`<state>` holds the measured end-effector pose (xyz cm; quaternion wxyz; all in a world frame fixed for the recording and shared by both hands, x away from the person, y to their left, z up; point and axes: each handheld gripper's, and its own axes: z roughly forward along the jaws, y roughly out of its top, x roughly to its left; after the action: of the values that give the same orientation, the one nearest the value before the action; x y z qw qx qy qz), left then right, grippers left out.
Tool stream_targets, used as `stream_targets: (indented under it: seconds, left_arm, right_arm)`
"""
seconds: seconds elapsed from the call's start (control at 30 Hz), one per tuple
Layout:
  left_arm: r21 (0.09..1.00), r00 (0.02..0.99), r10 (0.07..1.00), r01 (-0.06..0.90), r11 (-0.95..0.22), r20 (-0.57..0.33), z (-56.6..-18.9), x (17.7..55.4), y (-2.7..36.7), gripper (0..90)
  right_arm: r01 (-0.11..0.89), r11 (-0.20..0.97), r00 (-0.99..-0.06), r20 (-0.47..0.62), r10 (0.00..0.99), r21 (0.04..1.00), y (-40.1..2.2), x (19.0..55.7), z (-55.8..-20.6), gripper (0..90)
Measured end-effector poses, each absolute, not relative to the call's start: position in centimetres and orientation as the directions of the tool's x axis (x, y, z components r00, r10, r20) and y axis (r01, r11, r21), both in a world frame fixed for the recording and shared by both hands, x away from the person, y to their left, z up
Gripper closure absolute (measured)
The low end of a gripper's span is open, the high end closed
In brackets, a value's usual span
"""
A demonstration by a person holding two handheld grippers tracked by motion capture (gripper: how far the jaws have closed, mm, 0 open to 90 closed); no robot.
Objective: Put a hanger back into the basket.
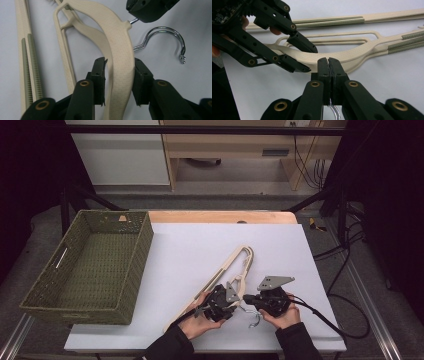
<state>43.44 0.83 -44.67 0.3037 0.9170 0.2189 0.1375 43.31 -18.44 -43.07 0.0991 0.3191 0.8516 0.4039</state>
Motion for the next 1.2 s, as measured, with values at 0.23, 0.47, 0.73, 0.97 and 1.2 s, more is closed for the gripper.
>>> stream_targets:
  seconds: [0.23, 0.47, 0.73, 0.97, 1.2]
  left_arm:
    - [0.616, 0.853, 0.496, 0.306, -0.726, 0.162, -44.6, 42.9, 0.4, 73.6]
    - [0.628, 0.845, 0.5, 0.287, -0.723, 0.189, -43.9, 42.3, 0.6, 74.8]
    - [0.654, 0.828, 0.529, 0.298, -0.695, 0.185, -42.1, 42.1, 2.9, 76.4]
    - [0.684, 0.796, 0.578, 0.322, -0.655, 0.179, -40.4, 42.2, 5.6, 79.3]
    - [0.704, 0.73, 0.654, 0.357, -0.614, 0.199, -39.6, 43.1, 8.8, 83.5]
  right_arm:
    - [0.462, 0.464, -0.773, 0.087, 0.629, 0.756, -18.4, 43.2, -43.0, 88.7]
    - [0.42, 0.425, -0.789, 0.091, 0.608, 0.802, -18.7, 42.6, -41.6, 76.2]
    - [0.341, 0.215, -0.71, 0.101, 0.697, 0.915, -23.1, 41.3, -37.8, 58.1]
    - [0.376, 0.16, -0.63, 0.125, 0.766, 0.913, -24.7, 41.9, -38.6, 44.2]
    - [0.389, 0.161, -0.601, 0.117, 0.791, 0.907, -24.5, 42.4, -39.7, 24.1]
